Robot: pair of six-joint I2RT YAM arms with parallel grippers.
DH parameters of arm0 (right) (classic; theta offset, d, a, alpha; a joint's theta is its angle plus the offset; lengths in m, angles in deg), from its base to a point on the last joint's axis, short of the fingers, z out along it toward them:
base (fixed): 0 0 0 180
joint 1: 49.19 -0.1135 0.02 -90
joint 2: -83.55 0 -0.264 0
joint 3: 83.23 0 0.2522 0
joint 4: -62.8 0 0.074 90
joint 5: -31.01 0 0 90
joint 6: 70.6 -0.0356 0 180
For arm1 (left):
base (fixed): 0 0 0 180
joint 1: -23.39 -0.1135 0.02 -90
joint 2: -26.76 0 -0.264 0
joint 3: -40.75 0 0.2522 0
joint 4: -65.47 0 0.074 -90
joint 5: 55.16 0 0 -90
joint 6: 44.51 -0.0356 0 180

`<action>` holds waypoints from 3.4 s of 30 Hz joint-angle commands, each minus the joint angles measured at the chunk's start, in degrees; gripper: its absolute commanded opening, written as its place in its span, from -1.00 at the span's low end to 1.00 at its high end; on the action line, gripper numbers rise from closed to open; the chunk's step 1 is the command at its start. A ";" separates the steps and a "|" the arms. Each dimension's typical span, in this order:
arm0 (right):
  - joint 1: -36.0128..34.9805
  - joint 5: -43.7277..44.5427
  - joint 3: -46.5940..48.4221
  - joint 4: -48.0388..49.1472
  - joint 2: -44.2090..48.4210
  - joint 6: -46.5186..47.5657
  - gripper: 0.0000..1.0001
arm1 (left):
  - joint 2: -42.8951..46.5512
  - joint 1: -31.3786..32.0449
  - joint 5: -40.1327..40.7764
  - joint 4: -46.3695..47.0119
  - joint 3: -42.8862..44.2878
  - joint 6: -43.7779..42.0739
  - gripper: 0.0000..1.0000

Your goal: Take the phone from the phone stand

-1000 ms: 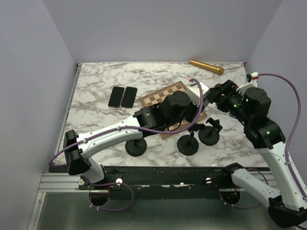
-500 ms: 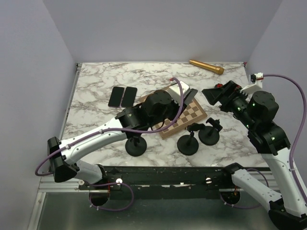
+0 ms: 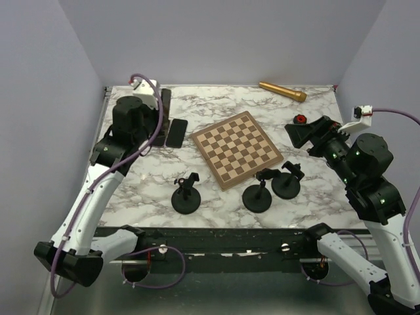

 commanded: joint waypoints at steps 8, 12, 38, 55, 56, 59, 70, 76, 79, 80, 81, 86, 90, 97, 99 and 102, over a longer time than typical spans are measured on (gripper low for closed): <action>-0.29 0.39 1.29 -3.96 2.11 1.54 1.00 | -24.36 -30.25 -11.92 -2.33 7.07 2.97 -1.00; -0.26 1.00 3.14 -6.55 1.63 2.07 0.99 | -35.36 -33.06 -10.54 -3.22 13.53 -1.58 -1.00; -0.28 -1.25 2.98 -7.78 2.23 0.94 0.99 | -57.03 -36.16 -18.29 -12.80 26.40 -1.93 -0.99; -0.32 -3.42 0.61 -4.63 1.52 -0.97 0.99 | -57.43 -35.76 -16.02 -14.93 27.03 0.63 -0.24; -0.29 -3.12 1.00 -4.73 1.53 -0.83 1.00 | -57.47 -35.80 -15.37 -15.06 27.03 0.78 -0.20; -0.26 -2.58 1.50 -5.10 1.64 -0.52 0.99 | -57.56 -35.81 -13.74 -15.39 27.32 0.88 -0.10; -0.29 0.01 1.00 -7.44 0.05 0.52 1.00 | -48.82 -35.78 -7.16 -13.20 24.20 3.60 0.59; -0.31 1.27 2.42 -7.05 -2.39 2.14 1.00 | -41.54 -35.57 -8.29 -12.71 23.45 5.37 0.75; -0.27 3.33 2.52 -7.04 -3.02 2.94 0.99 | -33.80 -33.74 -11.45 -9.55 19.99 6.39 0.84; -0.31 4.11 2.60 -7.06 -3.13 3.24 0.99 | -30.75 -32.70 -11.45 -8.36 18.59 6.66 0.90; -0.26 5.10 2.77 -7.22 -3.25 3.48 1.00 | -28.31 -31.33 -11.62 -7.22 16.85 6.79 0.97; -0.33 12.01 4.55 -9.47 -3.66 4.70 0.99 | -13.76 -26.36 -14.15 0.63 9.97 7.95 0.97; -0.29 17.75 5.40 -10.71 -2.79 5.46 1.00 | -1.16 -21.88 -18.13 9.05 3.03 6.94 0.97; -0.27 21.47 5.87 -10.26 1.81 6.56 1.00 | 14.61 -16.28 -17.03 19.31 -4.57 1.74 0.98; -0.28 22.57 6.50 -10.55 2.86 7.25 0.99 | 17.76 -14.87 -18.10 22.34 -6.88 0.41 0.97; -0.26 24.85 6.70 -10.14 4.74 8.56 1.00 | 23.39 -13.18 -21.01 28.40 -11.28 -1.42 0.97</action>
